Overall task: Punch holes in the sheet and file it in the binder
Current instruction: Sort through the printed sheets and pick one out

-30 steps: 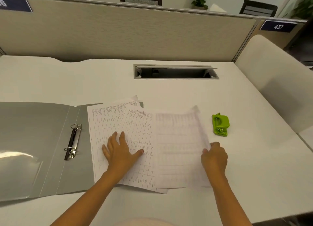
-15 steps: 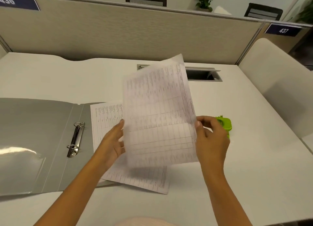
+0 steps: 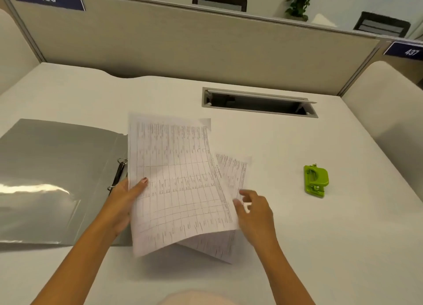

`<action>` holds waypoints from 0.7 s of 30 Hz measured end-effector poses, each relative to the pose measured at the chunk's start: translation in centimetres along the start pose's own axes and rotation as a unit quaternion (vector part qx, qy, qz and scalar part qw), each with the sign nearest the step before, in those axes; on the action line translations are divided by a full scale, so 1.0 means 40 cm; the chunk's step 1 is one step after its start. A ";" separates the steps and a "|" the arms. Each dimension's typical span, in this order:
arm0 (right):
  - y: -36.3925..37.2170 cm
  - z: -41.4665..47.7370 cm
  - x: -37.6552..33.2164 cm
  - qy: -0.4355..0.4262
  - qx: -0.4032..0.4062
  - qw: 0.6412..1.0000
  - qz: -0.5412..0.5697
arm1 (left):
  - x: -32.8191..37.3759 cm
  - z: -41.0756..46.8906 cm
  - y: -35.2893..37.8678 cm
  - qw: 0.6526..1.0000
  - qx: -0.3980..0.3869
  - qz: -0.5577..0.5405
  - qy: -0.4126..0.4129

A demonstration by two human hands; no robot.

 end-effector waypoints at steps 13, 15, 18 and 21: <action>0.093 0.053 0.030 0.192 0.038 0.948 -0.249 | -0.056 -0.019 -0.075 0.998 0.033 -0.032 -0.039; 0.092 0.076 0.025 0.189 0.049 0.947 -0.254 | -0.057 -0.022 -0.075 0.998 0.033 -0.033 -0.041; 0.084 0.107 0.018 0.195 0.040 0.951 -0.237 | -0.056 -0.025 -0.074 0.998 0.036 -0.030 -0.041; 0.075 0.127 0.014 0.199 0.033 0.947 -0.250 | -0.055 -0.027 -0.076 0.998 0.037 -0.034 -0.039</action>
Point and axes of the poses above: each hand's wrist, its own z-axis towards the middle knuckle, its own y-axis out of the palm, x = y × z, the point moved 2 cm from there along z, towards the middle knuckle, and after that the axes turned 15 degrees about -x, right-handed, at the moved point
